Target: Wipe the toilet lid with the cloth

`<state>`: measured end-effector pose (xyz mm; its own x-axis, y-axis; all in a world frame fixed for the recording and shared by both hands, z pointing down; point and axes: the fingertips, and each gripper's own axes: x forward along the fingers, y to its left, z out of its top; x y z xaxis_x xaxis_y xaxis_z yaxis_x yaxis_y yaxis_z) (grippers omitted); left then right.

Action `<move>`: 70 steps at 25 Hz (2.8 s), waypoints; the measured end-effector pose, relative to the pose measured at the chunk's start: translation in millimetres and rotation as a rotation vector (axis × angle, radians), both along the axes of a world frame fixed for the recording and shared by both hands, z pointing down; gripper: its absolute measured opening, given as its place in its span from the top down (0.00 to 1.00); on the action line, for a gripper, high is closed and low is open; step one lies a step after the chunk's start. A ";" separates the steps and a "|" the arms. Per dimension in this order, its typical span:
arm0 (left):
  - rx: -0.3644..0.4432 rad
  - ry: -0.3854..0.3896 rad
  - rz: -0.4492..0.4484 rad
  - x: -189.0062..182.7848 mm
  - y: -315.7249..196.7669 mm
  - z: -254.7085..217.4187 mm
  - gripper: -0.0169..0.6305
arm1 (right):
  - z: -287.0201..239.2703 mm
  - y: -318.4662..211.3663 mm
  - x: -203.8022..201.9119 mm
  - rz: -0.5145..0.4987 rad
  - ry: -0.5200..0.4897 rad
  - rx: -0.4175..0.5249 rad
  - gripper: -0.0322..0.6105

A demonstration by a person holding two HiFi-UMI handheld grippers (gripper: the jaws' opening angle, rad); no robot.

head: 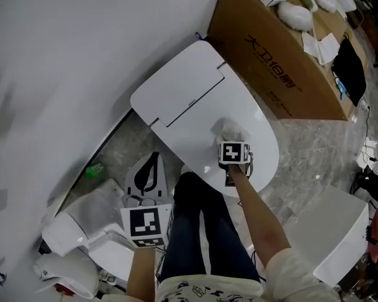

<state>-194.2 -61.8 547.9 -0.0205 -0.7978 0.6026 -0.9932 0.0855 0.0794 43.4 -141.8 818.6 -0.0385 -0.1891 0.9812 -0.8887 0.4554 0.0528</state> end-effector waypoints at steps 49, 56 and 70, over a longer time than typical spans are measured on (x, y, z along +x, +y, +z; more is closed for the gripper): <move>0.005 -0.027 -0.190 -50.0 43.6 -0.4 0.96 | -7.8 88.9 -187.4 -0.849 -0.117 0.036 0.81; 0.008 -0.024 -0.142 -35.3 32.5 -0.9 0.96 | -3.3 114.0 -147.9 -0.828 -0.139 0.014 0.81; 0.021 -0.024 0.011 17.2 -7.2 -8.1 0.96 | 2.3 145.7 -39.1 -0.704 -0.154 -0.027 0.80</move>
